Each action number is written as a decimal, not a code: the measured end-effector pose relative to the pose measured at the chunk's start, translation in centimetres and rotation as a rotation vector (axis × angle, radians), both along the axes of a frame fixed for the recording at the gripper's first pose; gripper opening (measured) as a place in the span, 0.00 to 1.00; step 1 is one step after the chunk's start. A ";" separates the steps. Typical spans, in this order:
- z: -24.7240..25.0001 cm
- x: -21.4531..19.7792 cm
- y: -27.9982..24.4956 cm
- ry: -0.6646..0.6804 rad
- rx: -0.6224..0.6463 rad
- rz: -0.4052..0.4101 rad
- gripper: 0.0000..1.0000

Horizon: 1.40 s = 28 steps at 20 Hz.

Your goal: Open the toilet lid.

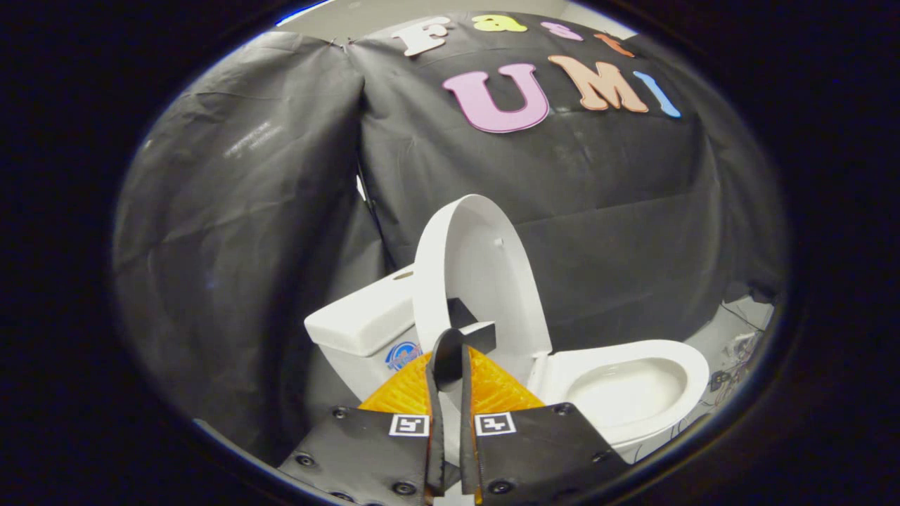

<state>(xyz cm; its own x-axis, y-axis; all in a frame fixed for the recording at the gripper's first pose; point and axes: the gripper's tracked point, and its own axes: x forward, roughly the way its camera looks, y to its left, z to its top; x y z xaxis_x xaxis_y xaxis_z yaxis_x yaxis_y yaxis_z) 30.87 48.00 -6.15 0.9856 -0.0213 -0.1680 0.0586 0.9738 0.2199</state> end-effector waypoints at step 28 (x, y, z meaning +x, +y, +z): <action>11.0 -4.2 -10.9 -0.190 -0.204 -0.105 0.75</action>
